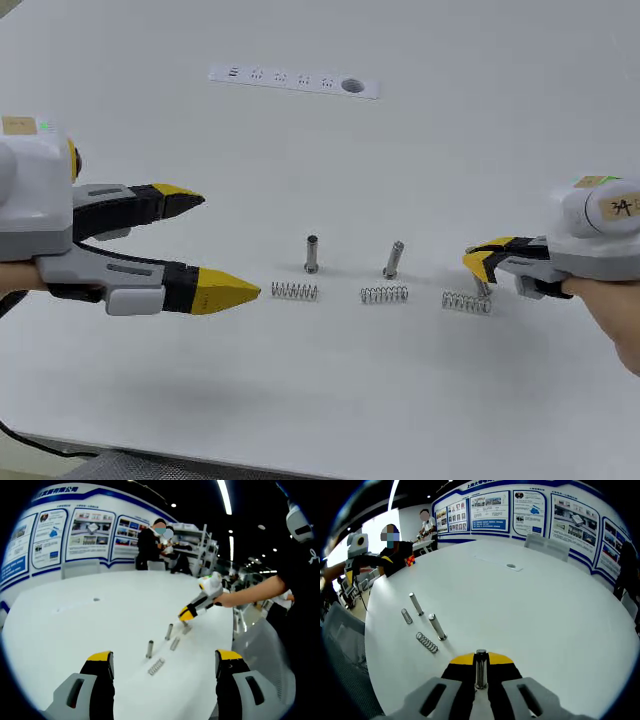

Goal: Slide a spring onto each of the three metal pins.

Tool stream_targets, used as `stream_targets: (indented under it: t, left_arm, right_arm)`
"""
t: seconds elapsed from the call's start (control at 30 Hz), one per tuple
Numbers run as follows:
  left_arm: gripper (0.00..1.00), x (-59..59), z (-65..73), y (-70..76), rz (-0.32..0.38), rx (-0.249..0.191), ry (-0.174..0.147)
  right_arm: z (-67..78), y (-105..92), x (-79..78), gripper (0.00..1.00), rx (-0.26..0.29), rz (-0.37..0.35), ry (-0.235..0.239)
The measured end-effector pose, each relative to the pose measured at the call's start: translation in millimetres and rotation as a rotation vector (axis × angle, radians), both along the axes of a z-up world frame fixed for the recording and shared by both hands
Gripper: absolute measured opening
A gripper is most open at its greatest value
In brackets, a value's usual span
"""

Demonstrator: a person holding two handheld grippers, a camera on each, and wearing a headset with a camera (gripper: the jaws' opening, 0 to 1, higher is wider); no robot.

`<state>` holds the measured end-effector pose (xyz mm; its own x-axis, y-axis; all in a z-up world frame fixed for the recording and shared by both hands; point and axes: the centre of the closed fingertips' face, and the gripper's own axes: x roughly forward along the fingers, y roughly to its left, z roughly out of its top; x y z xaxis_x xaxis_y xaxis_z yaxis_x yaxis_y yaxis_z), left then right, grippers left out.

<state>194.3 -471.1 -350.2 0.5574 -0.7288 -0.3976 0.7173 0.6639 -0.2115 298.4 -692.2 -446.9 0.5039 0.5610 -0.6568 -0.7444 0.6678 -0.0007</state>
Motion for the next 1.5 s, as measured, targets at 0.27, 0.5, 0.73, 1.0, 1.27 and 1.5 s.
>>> stream_targets:
  t: [0.27,0.5,0.73,1.0,1.27,1.5]
  left_arm:
    - [0.85,1.1,4.1,4.3,0.019,-0.005,-0.005]
    - [0.85,-0.2,7.5,1.5,0.013,-0.006,-0.007]
    - [0.85,0.4,8.8,-2.7,0.003,0.007,-0.006]
    - [0.85,0.4,10.1,-7.7,-0.007,0.012,-0.009]
    - [0.85,-2.1,12.3,-7.3,-0.008,0.008,-0.018]
    - [0.85,-0.8,14.9,-5.1,0.0,-0.001,-0.022]
  right_arm:
    - [6.7,-1.0,-3.0,0.09,0.059,-0.003,-0.042]
    - [11.5,-4.3,-6.1,0.09,0.138,-0.016,-0.086]
    - [11.9,-4.9,-13.4,0.09,0.119,0.024,-0.109]
    - [11.2,-5.9,-13.2,0.09,0.083,0.048,-0.116]
    - [6.4,-10.4,-14.7,0.14,0.073,0.032,-0.089]
    - [12.6,-17.6,-17.2,0.19,0.094,0.036,-0.088]
